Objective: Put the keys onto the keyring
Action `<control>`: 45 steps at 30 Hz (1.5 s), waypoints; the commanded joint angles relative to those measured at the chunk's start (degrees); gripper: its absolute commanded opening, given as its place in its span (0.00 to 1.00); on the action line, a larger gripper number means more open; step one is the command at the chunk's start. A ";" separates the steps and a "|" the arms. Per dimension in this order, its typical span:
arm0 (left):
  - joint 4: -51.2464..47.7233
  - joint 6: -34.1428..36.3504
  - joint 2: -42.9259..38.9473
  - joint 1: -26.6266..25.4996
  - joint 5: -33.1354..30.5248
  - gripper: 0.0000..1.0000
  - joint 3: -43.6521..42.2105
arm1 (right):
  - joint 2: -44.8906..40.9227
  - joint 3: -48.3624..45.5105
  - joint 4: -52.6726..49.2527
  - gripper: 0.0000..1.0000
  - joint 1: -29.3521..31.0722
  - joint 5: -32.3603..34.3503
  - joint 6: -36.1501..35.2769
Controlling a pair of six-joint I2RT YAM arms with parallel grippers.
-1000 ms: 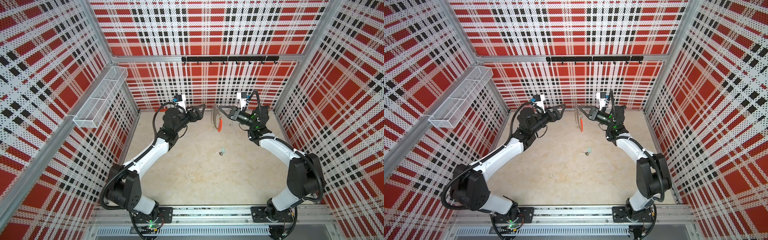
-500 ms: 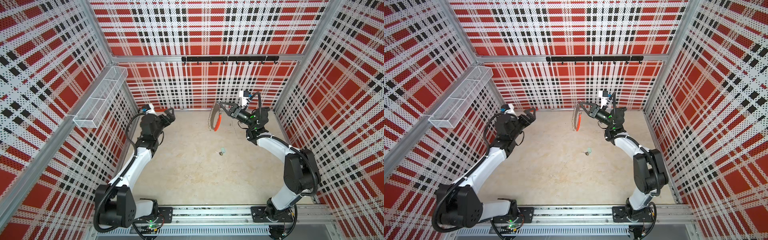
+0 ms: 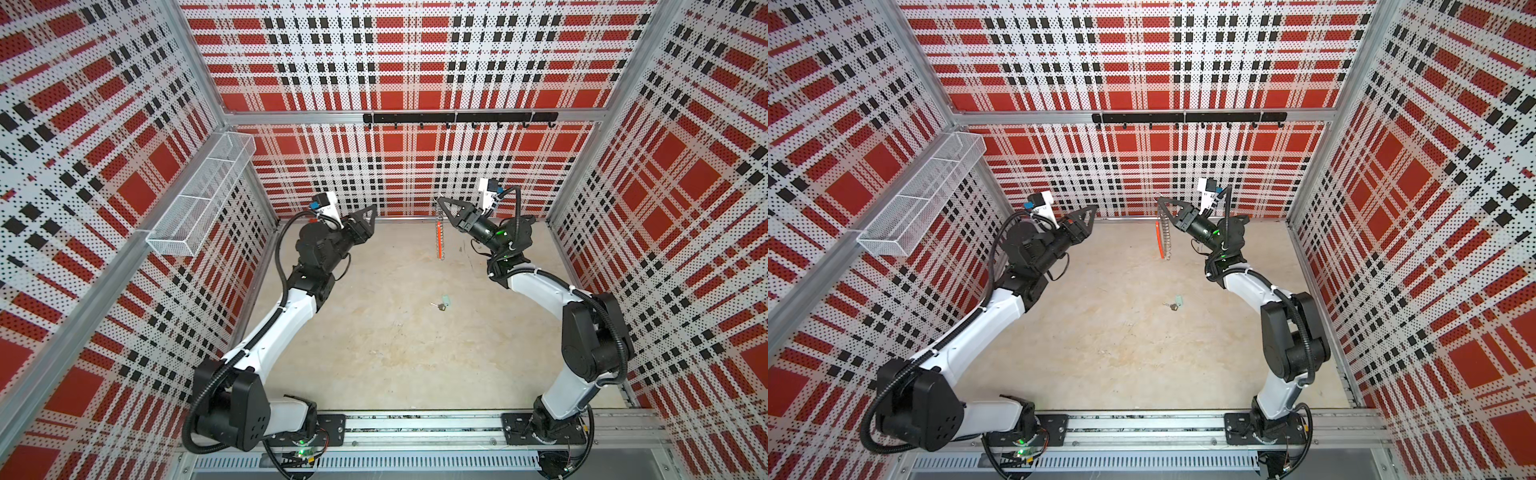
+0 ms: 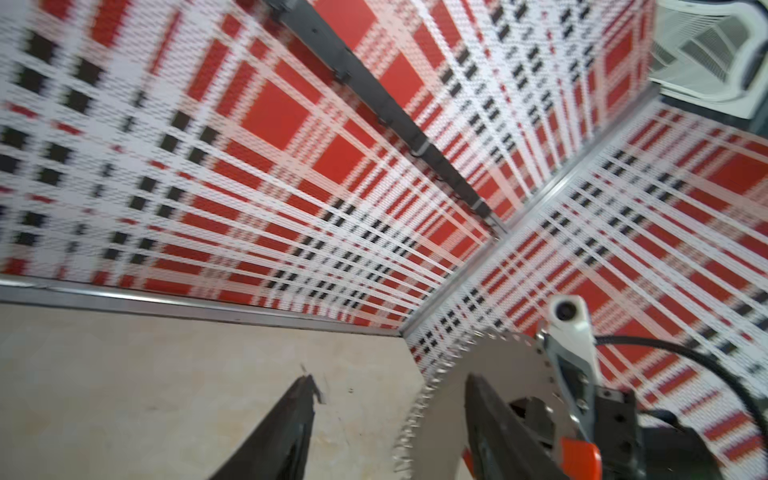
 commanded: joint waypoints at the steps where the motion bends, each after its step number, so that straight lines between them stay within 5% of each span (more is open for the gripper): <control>1: 9.14 -5.40 2.91 -0.95 5.16 0.51 2.72 | 0.82 0.53 8.57 0.00 0.94 1.94 1.86; 12: 20.68 -13.70 7.58 -1.41 12.62 0.30 3.98 | 3.17 1.31 9.30 0.00 3.89 0.91 0.61; 25: 22.88 -14.09 10.60 -7.04 10.06 0.27 4.73 | 0.69 0.82 1.50 0.00 4.92 0.89 0.50; 36: 24.80 -16.94 15.30 -5.21 13.78 0.22 7.42 | -0.22 1.59 1.67 0.00 3.27 -2.99 -0.50; 45: 25.25 -17.68 14.44 -4.92 11.46 0.34 5.94 | -0.04 1.14 3.79 0.00 2.96 -3.41 1.70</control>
